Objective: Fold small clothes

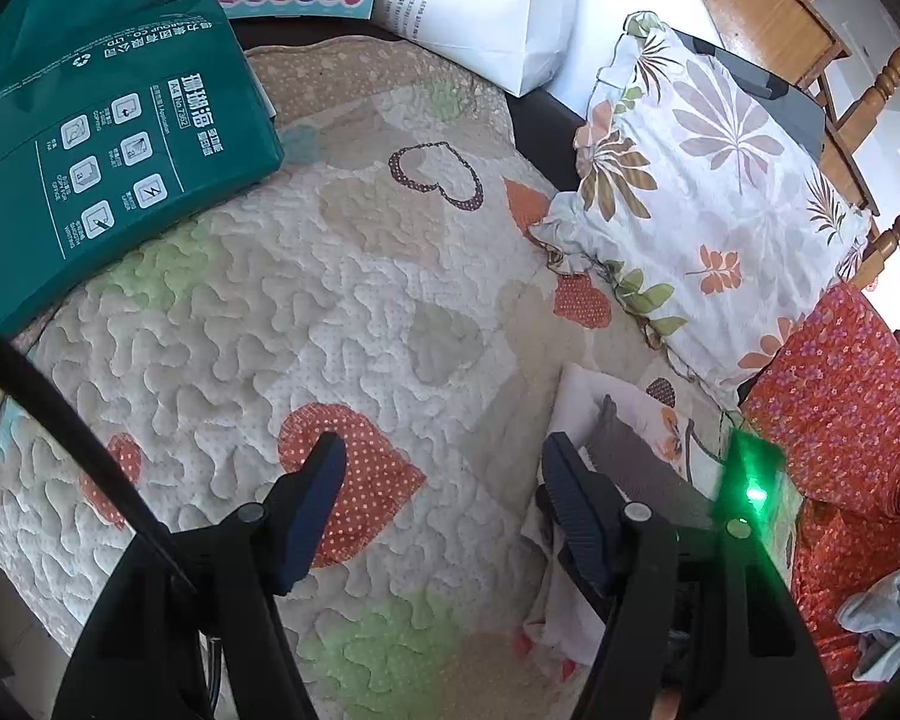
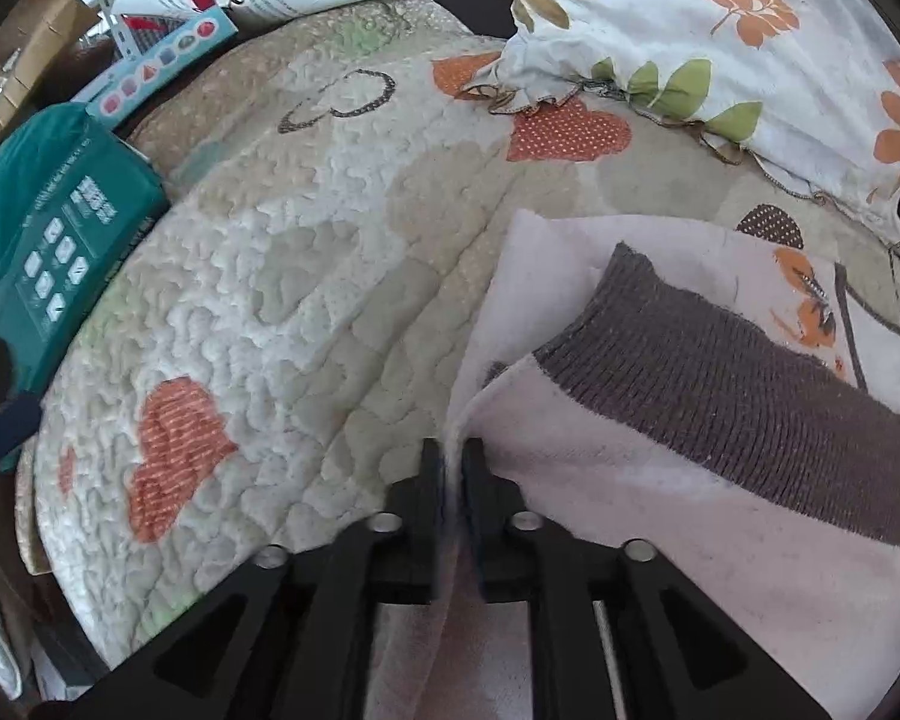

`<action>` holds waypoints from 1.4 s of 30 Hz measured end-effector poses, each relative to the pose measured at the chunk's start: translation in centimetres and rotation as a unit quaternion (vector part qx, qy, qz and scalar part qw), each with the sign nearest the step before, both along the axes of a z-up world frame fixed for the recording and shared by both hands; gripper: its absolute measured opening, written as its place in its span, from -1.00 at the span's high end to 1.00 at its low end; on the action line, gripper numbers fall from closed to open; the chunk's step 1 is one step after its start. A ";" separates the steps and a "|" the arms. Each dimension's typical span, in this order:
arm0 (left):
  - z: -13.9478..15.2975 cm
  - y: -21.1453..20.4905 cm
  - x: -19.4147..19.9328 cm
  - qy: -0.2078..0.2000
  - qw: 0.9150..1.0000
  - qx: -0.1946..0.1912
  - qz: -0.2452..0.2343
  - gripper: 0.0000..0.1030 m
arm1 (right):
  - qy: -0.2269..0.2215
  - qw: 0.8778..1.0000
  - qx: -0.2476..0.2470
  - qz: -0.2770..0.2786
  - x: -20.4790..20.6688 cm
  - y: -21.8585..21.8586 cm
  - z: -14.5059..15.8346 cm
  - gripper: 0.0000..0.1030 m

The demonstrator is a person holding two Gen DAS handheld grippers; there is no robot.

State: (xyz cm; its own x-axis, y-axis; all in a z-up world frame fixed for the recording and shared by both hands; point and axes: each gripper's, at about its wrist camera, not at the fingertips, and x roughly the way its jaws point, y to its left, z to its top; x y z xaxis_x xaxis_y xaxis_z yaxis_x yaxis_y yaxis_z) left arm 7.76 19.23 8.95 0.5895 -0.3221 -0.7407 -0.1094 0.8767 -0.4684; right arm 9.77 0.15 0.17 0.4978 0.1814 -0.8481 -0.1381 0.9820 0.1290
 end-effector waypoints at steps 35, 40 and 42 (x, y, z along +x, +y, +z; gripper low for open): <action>-4.8 -8.2 -1.1 0.051 0.989 0.116 -0.071 -0.33 | -0.018 0.921 0.186 -0.343 -29.8 -38.5 -0.8 -0.06; -4.3 -7.9 -1.3 0.049 0.993 0.071 -0.081 -0.33 | -0.039 0.901 0.246 -0.355 -28.8 -38.5 -2.3 -0.14; -4.5 -8.5 -0.6 0.054 0.993 0.064 -0.082 -0.33 | -0.047 0.897 0.263 -0.352 -27.5 -38.4 -2.5 -0.16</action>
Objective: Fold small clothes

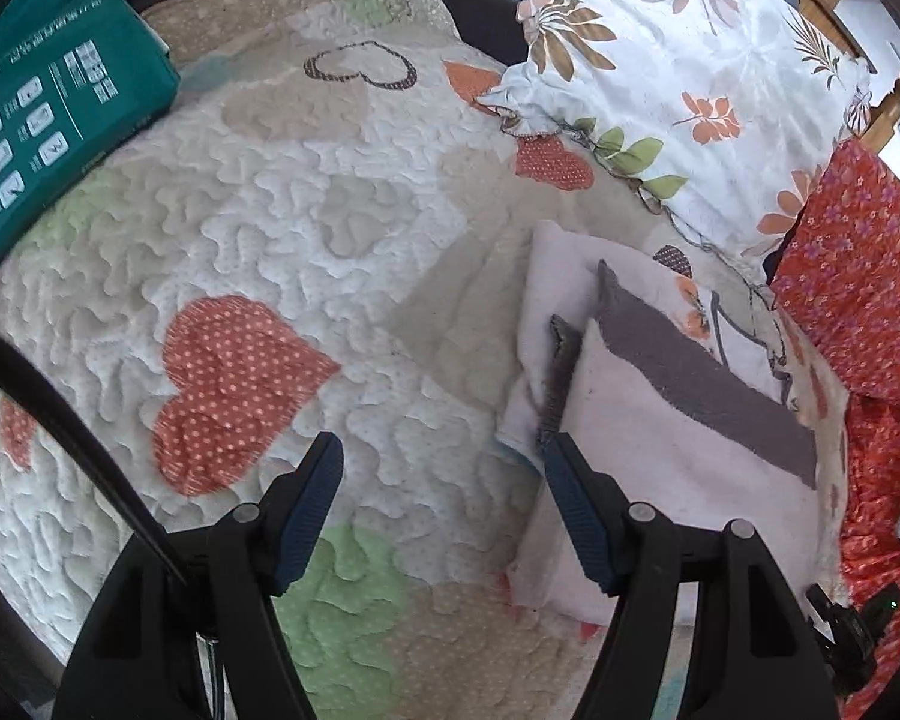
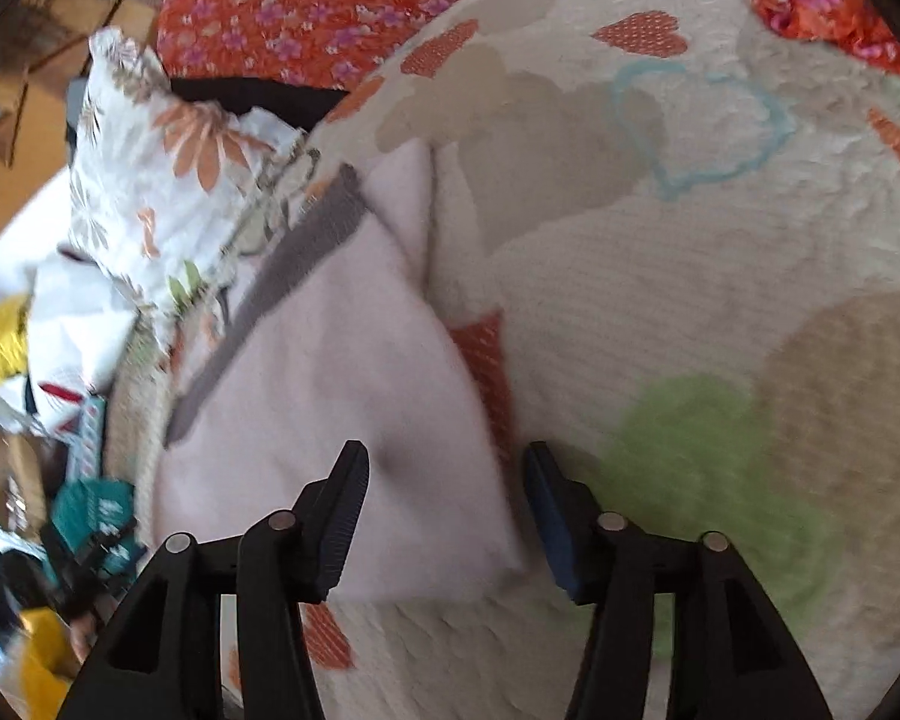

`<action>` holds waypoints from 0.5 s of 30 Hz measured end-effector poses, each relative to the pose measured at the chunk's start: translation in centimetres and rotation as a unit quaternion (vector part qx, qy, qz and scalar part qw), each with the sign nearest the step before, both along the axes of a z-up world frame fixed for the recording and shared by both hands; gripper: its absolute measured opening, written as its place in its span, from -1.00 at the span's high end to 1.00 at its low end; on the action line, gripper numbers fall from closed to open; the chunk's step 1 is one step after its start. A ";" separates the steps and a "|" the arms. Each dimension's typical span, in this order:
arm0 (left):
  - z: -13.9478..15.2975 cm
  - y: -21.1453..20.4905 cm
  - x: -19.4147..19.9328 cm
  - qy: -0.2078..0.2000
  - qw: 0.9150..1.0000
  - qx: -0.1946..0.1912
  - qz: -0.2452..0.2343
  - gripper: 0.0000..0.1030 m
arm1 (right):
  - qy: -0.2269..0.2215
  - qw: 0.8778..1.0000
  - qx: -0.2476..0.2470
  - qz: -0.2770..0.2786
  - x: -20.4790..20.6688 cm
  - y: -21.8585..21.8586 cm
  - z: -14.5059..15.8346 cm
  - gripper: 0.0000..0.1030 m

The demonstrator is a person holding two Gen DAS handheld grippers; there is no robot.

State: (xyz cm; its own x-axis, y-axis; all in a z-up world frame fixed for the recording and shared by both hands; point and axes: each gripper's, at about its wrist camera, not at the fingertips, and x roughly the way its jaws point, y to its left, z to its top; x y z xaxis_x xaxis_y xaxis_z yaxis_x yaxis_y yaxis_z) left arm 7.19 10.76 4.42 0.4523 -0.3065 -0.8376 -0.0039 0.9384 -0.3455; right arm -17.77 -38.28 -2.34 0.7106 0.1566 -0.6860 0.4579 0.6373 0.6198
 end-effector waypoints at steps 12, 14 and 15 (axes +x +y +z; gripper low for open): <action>1.9 2.8 0.6 -0.010 0.998 -0.046 0.032 -0.33 | 0.000 0.994 -0.095 0.059 6.3 7.2 5.6 0.70; 2.4 3.6 0.8 -0.016 0.998 -0.055 0.040 -0.33 | -0.021 0.987 -0.133 0.091 8.7 10.7 9.0 0.70; 2.6 4.1 0.8 -0.019 0.997 -0.059 0.045 -0.33 | -0.026 0.984 -0.141 0.104 9.6 12.0 9.8 0.70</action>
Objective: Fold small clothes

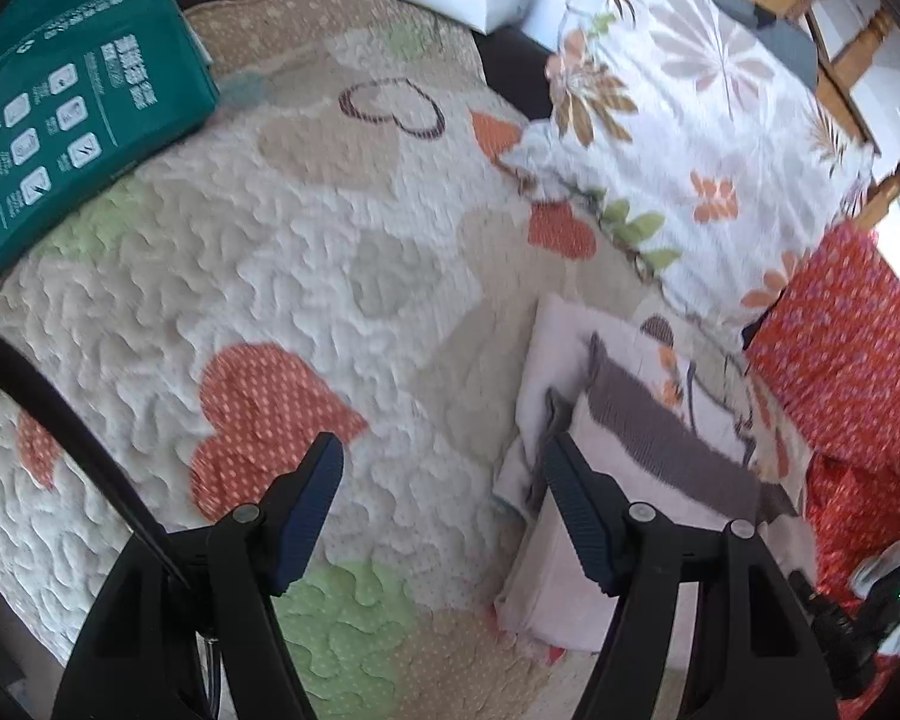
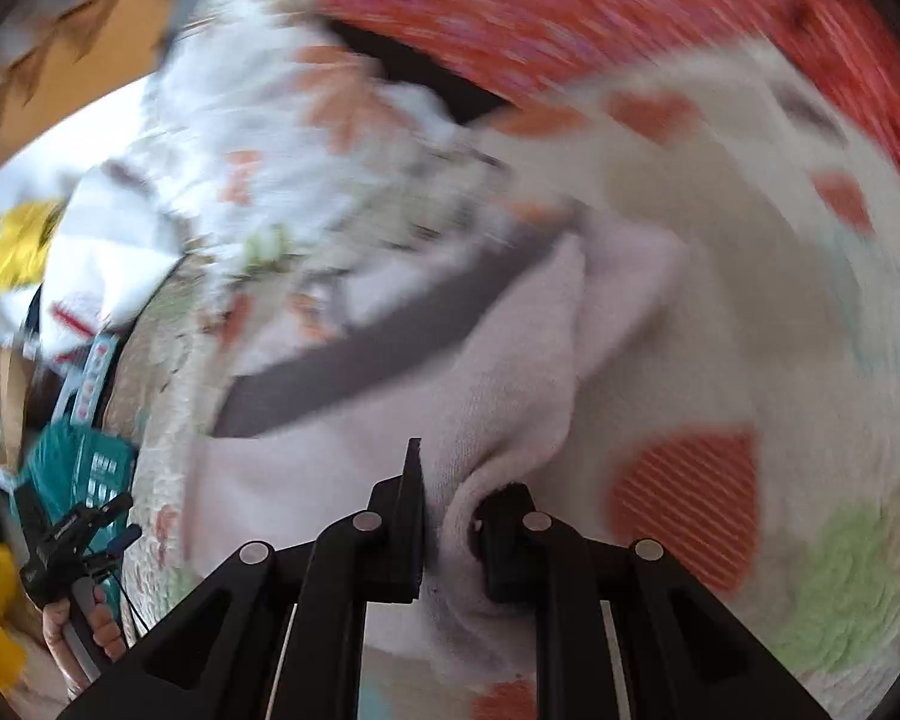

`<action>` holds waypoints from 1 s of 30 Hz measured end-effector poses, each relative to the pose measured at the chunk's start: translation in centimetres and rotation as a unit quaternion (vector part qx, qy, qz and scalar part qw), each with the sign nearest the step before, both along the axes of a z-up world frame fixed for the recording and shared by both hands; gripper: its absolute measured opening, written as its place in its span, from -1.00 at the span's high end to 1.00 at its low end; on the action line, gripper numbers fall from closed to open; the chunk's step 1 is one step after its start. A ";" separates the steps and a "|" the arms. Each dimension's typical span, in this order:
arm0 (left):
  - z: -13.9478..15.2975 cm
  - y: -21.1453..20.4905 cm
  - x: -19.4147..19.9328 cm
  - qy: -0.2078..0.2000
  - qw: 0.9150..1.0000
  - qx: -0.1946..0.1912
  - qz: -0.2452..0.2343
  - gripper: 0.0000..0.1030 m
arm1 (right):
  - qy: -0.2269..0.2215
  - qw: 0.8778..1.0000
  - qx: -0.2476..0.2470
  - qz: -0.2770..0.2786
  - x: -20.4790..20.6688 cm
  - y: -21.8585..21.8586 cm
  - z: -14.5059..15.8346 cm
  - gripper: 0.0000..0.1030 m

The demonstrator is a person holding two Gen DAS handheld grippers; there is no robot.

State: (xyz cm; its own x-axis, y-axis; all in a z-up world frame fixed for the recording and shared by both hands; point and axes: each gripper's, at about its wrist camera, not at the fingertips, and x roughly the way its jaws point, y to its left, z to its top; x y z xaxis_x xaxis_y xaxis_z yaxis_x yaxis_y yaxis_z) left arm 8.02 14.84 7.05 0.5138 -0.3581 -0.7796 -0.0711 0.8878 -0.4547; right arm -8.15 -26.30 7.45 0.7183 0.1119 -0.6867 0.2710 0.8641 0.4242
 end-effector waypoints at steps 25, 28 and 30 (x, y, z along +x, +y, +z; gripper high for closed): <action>0.8 7.6 0.4 0.000 0.996 -0.053 0.076 -0.36 | 0.051 0.950 -0.100 0.290 11.1 26.5 -3.9 -0.17; 0.4 6.4 0.4 0.003 0.997 -0.040 0.062 -0.36 | 0.043 0.953 -0.105 0.280 10.5 24.9 -2.8 -0.17; 0.0 5.2 0.5 0.006 0.998 -0.041 0.042 -0.36 | 0.040 0.958 -0.122 0.256 10.0 22.8 -2.1 -0.17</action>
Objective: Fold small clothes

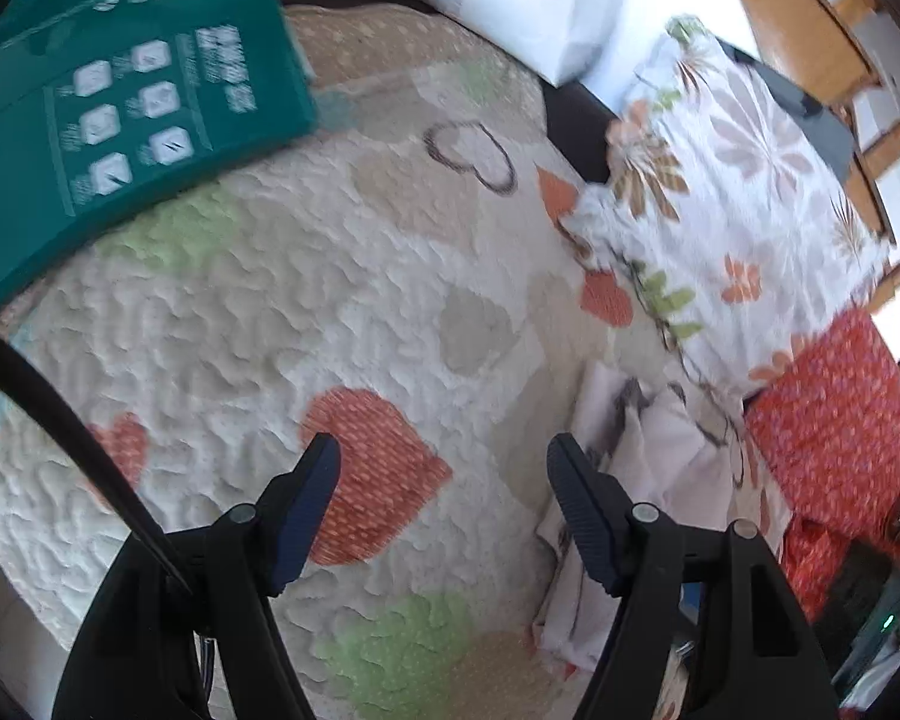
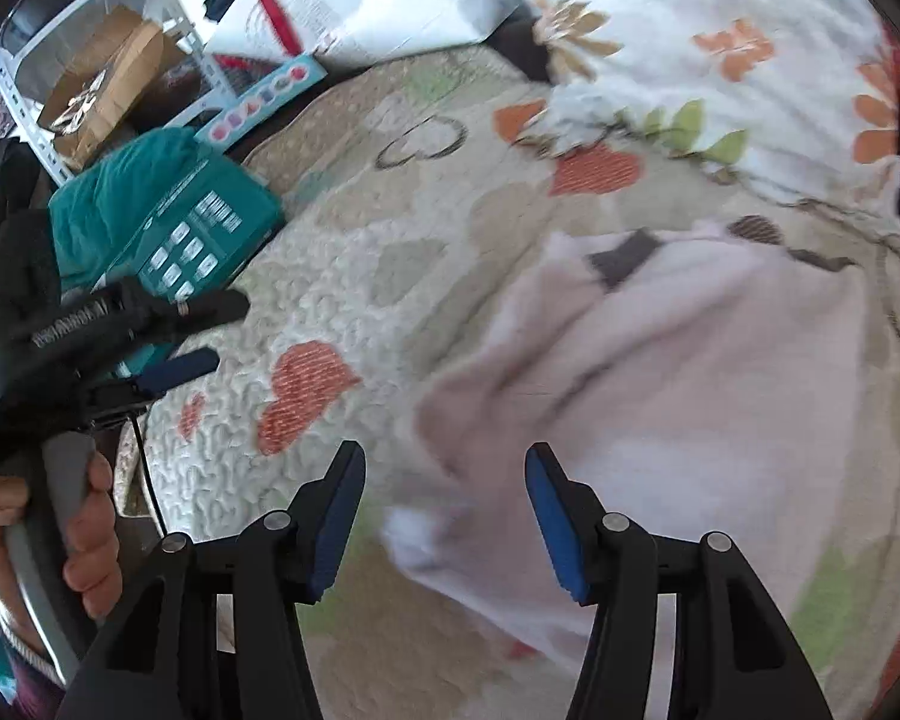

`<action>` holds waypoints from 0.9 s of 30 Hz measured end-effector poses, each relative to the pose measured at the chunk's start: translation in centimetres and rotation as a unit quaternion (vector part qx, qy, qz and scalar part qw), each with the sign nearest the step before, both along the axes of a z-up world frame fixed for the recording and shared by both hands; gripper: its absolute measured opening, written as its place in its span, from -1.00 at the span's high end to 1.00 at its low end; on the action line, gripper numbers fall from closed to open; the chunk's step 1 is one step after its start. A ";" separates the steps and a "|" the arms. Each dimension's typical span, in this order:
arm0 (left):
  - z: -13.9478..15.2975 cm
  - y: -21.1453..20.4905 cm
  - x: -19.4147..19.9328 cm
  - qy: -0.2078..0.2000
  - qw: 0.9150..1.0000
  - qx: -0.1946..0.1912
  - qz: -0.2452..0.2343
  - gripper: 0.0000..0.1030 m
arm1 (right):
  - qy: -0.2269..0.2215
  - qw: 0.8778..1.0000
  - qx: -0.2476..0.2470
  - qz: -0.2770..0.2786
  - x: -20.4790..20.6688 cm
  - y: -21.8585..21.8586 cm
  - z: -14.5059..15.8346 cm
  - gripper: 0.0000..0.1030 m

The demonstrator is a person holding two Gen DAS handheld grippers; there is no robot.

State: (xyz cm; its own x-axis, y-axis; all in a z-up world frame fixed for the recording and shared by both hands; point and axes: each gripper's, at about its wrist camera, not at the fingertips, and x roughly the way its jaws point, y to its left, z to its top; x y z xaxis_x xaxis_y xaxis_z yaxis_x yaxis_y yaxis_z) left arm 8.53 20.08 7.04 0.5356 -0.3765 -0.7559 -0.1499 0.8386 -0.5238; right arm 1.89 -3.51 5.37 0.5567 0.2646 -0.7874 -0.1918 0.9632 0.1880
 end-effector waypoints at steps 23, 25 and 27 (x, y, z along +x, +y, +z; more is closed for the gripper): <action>-1.8 -13.5 0.6 0.023 0.978 0.030 -0.204 0.47 | 0.043 0.989 -0.101 -0.101 3.1 -8.1 -3.3 0.10; -2.4 -13.5 0.7 0.035 0.978 0.037 -0.204 0.60 | 0.039 0.988 -0.127 -0.081 3.0 -7.7 -2.9 0.43; -2.3 -13.3 0.7 0.033 0.979 0.027 -0.199 0.61 | 0.039 0.989 -0.120 -0.078 2.9 -8.5 -1.9 0.69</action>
